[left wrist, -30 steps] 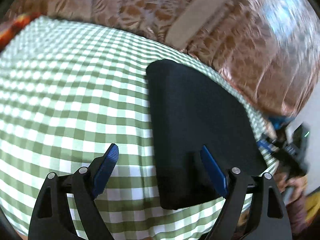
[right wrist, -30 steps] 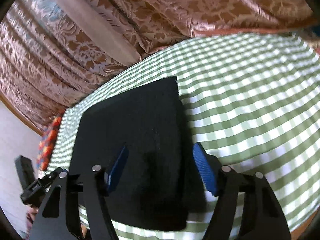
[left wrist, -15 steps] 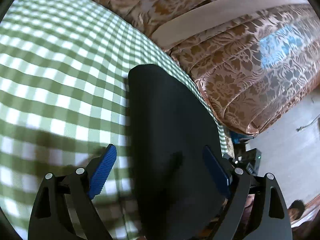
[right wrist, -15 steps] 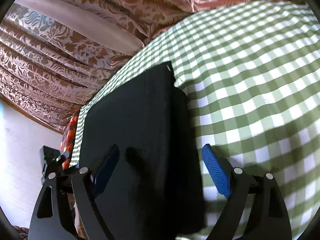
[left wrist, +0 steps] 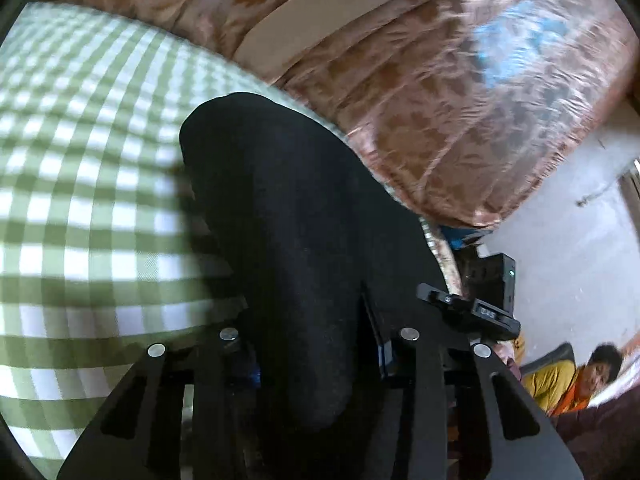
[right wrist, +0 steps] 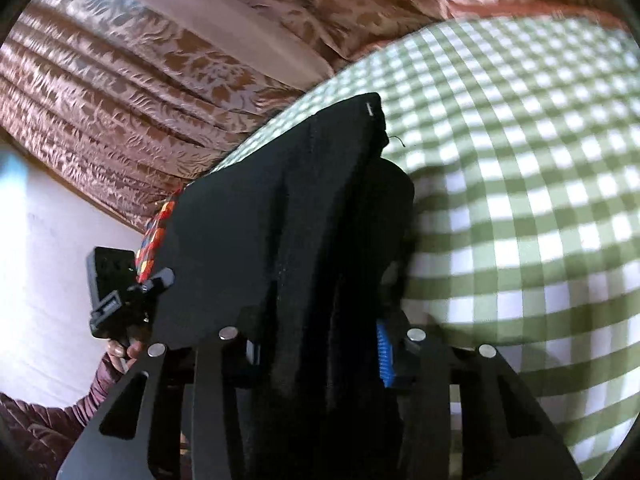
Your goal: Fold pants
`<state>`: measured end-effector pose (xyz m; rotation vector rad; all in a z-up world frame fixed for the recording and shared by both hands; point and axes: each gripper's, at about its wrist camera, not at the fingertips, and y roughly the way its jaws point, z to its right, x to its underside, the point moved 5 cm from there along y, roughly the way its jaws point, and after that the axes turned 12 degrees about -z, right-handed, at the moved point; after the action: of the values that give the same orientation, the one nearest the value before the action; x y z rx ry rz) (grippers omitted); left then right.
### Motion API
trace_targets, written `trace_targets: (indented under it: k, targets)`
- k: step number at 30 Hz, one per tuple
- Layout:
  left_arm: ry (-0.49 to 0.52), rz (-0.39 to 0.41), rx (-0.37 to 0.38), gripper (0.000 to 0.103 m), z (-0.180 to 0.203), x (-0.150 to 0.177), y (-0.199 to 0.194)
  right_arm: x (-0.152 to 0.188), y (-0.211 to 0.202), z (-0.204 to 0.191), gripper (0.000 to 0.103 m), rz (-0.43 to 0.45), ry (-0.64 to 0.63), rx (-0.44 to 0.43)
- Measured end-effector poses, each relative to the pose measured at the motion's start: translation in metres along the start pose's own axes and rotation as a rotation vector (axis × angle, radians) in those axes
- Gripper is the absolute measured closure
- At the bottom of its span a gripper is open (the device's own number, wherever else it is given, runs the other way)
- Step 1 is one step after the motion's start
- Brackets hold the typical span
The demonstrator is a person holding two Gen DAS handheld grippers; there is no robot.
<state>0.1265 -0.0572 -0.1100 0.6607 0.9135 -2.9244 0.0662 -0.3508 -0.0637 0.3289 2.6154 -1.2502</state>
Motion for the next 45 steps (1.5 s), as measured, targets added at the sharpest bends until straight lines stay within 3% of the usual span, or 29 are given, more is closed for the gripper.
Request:
trace_targets:
  k: [5, 7, 12, 17, 19, 20, 21, 23, 26, 29, 30, 35, 37, 41, 45]
  targets:
    - [0.095, 0.081, -0.019, 0.066, 0.022, -0.025, -0.033, -0.039, -0.001, -0.026, 0.063, 0.037, -0.069, -0.015]
    - [0.110, 0.103, -0.062, 0.065, 0.017, -0.045, -0.045, -0.065, 0.008, -0.034, 0.063, 0.044, -0.083, -0.017]
    - [0.084, 0.112, -0.177, 0.064, -0.011, -0.097, -0.052, -0.130, 0.045, -0.040, 0.063, 0.026, -0.098, 0.004]
    - [0.022, 0.081, -0.253, 0.059, -0.053, -0.135, -0.042, -0.162, 0.092, -0.017, 0.060, -0.044, -0.059, 0.029]
    - [-0.036, 0.033, -0.307, 0.056, -0.083, -0.137, -0.028, -0.163, 0.120, 0.009, 0.053, -0.091, -0.009, 0.078]
    - [-0.072, 0.001, -0.340, 0.056, -0.099, -0.135, -0.019, -0.163, 0.128, 0.021, 0.040, -0.079, 0.021, 0.043]
    - [-0.112, -0.020, -0.379, 0.052, -0.119, -0.129, -0.011, -0.163, 0.130, 0.026, 0.036, -0.070, 0.042, 0.015]
    - [-0.158, 0.025, -0.323, 0.050, -0.128, -0.123, -0.013, -0.161, 0.129, 0.023, 0.035, -0.058, 0.026, 0.027]
    - [-0.134, 0.041, -0.417, 0.046, -0.115, -0.122, -0.017, -0.162, 0.123, 0.017, 0.029, -0.060, 0.003, 0.108]
    - [-0.117, 0.085, -0.530, 0.044, -0.095, -0.125, -0.030, -0.164, 0.105, -0.007, 0.031, -0.003, -0.091, 0.271]
    - [-0.099, 0.122, -0.606, 0.044, -0.089, -0.122, -0.041, -0.164, 0.097, -0.016, 0.035, 0.022, -0.120, 0.316]
    - [-0.022, 0.204, -0.759, 0.044, -0.049, -0.102, -0.056, -0.145, 0.075, -0.061, 0.047, 0.118, -0.251, 0.374]
    - [0.001, 0.213, -0.789, 0.044, -0.039, -0.091, -0.055, -0.134, 0.077, -0.073, 0.054, 0.116, -0.275, 0.357]
    - [0.021, 0.167, -0.825, 0.044, -0.035, -0.078, -0.038, -0.121, 0.095, -0.075, 0.056, 0.063, -0.285, 0.362]
    - [0.026, 0.142, -0.843, 0.044, -0.038, -0.071, -0.022, -0.118, 0.116, -0.049, 0.058, 0.029, -0.260, 0.452]
